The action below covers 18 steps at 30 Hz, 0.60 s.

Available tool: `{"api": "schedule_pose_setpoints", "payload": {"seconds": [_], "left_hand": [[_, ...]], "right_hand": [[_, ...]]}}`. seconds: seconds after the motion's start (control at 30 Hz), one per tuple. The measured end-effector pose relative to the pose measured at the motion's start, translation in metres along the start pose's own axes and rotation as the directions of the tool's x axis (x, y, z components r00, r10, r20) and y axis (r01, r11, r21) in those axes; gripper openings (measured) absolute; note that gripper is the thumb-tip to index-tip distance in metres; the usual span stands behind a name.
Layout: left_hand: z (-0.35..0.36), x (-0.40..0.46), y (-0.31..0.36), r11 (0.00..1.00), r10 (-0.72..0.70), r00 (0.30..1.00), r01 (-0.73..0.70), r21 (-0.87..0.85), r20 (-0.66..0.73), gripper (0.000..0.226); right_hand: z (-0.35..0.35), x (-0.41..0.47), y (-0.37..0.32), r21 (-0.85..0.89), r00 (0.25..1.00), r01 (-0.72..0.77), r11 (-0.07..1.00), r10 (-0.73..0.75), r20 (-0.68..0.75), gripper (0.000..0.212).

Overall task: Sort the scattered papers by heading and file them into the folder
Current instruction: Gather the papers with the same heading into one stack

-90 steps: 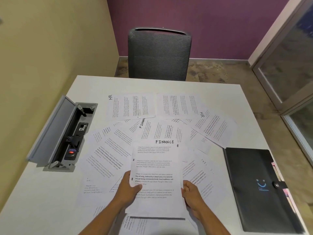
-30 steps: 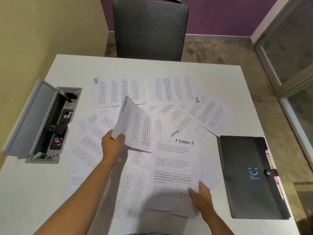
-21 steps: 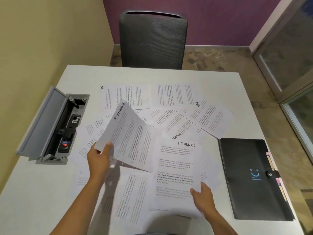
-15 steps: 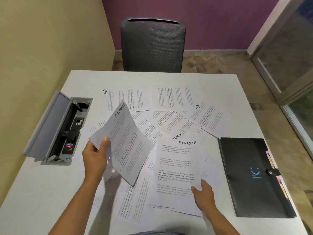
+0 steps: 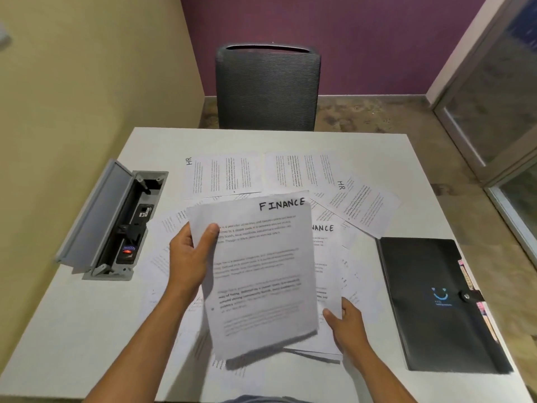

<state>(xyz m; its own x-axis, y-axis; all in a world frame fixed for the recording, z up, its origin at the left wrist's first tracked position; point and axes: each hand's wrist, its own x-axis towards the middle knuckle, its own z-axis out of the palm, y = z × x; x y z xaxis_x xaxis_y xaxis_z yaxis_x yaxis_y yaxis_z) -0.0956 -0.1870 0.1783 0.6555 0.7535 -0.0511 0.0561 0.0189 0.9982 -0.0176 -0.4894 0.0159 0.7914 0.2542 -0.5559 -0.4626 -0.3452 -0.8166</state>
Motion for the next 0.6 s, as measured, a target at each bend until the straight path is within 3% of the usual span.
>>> {"api": "schedule_pose_setpoints", "payload": {"seconds": [0.2,0.37,0.6], "left_hand": [[0.001,0.015,-0.050,0.971,-0.237,0.971,0.235,0.045,0.042,0.027],[-0.003,0.015,-0.073,0.939,-0.319,0.948,0.316,0.135,-0.001,0.012],[-0.012,0.009,-0.078,0.902,-0.430,0.900,0.431,0.009,0.075,0.021]], "right_hand": [[0.020,-0.010,-0.029,0.042,0.981,0.020,0.999,-0.027,0.190,0.028],[0.033,-0.015,-0.040,0.079,0.945,-0.034,0.996,0.007,0.326,0.038],[0.039,-0.020,-0.040,0.084,0.909,-0.056,0.995,0.016,0.416,0.037]]}}
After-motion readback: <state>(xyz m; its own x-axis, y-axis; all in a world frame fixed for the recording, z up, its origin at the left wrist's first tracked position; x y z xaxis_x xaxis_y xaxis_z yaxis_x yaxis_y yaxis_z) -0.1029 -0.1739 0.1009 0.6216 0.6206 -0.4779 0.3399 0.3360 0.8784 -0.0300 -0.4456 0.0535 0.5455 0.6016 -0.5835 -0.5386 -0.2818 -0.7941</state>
